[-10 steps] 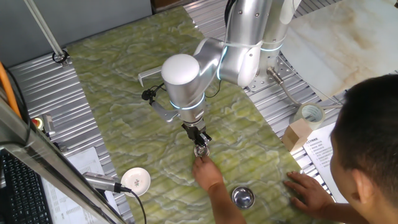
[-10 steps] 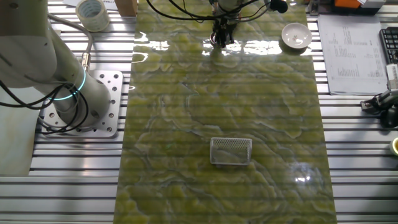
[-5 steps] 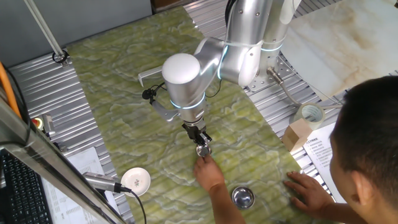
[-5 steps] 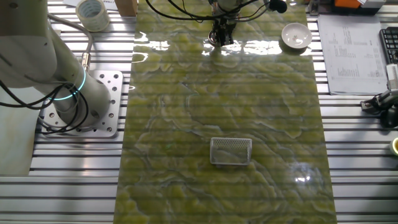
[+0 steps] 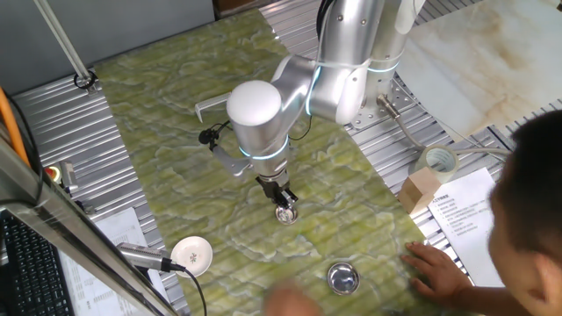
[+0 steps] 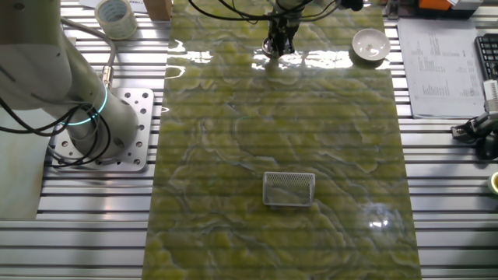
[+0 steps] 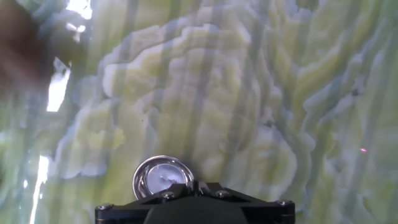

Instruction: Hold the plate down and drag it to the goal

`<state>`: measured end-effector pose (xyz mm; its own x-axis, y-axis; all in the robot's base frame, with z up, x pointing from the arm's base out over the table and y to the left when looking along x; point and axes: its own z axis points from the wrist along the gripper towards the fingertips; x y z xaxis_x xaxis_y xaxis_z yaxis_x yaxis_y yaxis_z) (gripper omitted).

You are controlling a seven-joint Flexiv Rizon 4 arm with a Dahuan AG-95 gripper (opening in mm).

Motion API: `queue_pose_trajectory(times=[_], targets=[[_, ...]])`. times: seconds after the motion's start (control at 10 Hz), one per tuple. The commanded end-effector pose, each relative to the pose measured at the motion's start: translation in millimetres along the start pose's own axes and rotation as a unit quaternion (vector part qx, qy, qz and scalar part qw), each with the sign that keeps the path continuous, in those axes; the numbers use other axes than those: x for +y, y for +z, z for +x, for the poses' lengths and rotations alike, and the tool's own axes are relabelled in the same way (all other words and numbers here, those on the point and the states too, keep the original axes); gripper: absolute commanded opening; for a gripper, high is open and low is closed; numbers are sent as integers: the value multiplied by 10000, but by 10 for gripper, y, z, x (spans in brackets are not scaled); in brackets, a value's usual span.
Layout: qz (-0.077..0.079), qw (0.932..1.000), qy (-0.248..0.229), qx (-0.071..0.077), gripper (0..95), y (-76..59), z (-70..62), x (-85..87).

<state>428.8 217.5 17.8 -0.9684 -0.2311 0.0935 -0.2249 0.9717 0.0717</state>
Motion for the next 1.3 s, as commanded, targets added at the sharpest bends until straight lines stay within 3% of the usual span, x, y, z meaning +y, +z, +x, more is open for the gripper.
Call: queue_pose_trajectory(times=[0.1, 1.3], targets=[[31, 10000, 1, 14, 0, -3, 6, -9], [126, 9999, 54, -5, 0, -39, -31, -57]])
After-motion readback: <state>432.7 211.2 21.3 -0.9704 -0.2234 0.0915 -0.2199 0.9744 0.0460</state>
